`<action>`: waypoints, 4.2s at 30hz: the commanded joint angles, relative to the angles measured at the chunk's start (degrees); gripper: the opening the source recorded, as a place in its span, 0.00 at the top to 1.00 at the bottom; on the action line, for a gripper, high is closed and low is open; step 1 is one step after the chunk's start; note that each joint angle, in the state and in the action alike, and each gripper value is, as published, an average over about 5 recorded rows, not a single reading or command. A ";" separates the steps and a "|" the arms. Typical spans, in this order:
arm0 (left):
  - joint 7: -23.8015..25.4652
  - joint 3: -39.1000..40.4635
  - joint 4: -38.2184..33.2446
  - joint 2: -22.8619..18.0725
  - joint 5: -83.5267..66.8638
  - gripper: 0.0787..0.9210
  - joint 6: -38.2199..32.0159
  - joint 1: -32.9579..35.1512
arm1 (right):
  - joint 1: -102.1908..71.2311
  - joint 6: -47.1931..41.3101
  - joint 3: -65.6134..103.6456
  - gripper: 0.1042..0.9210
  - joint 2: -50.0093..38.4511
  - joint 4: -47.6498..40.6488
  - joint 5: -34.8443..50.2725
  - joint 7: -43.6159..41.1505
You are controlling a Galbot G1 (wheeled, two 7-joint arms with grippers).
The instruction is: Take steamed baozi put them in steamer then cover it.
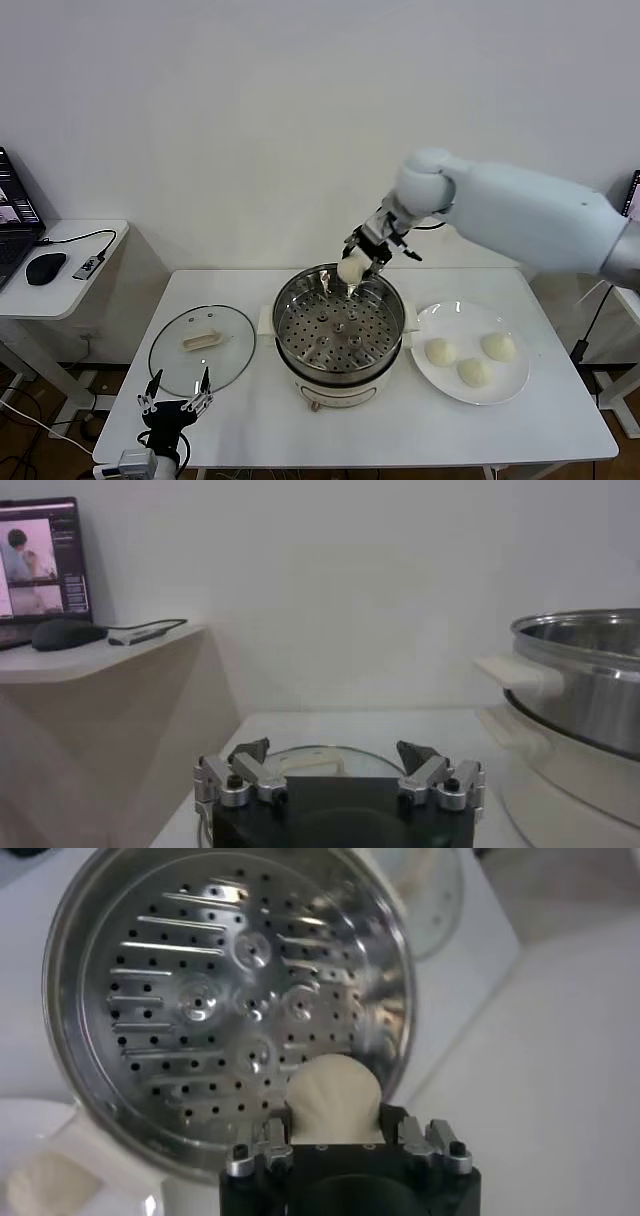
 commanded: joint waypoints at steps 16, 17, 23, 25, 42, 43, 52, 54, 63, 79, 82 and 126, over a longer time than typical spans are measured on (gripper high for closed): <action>-0.03 -0.29 -0.35 -0.10 0.21 0.12 0.20 -0.33 | -11.46 20.26 4.75 0.45 6.99 -10.62 -23.73 7.96; -0.03 -0.35 -0.32 -0.09 0.23 0.12 0.19 -0.34 | -11.94 20.75 5.38 0.45 7.56 -11.46 -24.58 8.34; -0.01 -0.61 -0.27 -0.19 0.25 0.12 0.13 -0.28 | -13.61 22.57 7.51 0.36 10.16 -15.63 -27.75 9.92; -0.03 -0.61 -0.33 -0.30 0.25 0.12 0.12 -0.29 | -13.89 22.99 7.56 0.28 10.56 -16.36 -28.09 10.53; 0.46 -0.05 -1.55 0.37 0.36 0.12 1.32 -0.31 | 12.83 -18.10 -7.02 0.12 -12.20 15.02 14.99 -0.90; 0.50 0.11 -1.77 0.51 0.39 0.12 1.50 -0.34 | 14.29 -20.81 -7.94 0.12 -14.74 16.83 15.97 -1.17; 0.48 1.27 -1.87 1.90 1.28 0.12 1.76 -0.64 | 18.42 -33.09 -12.31 0.12 -34.43 27.84 19.42 -0.75; 0.44 1.15 -1.95 2.22 1.23 0.12 1.73 -0.63 | 16.83 -33.57 -12.11 0.12 -37.29 28.31 18.69 -0.42; 0.25 0.46 -2.27 3.14 1.24 0.12 1.73 -0.28 | -17.23 -30.26 12.25 0.12 -45.13 21.12 8.43 -0.92; 0.10 -0.42 -1.59 2.38 1.70 0.12 2.06 -0.74 | -32.11 -23.02 22.57 0.12 -32.31 3.97 -1.02 -2.79; 0.10 -0.88 -1.42 2.29 1.71 0.12 2.00 -0.67 | -32.29 -22.19 22.47 0.12 -28.32 0.81 -1.72 -2.17; 0.03 -0.59 -0.09 1.75 2.10 0.12 1.89 -1.57 | -34.28 -23.07 22.24 0.39 -16.26 -8.84 -6.65 -1.25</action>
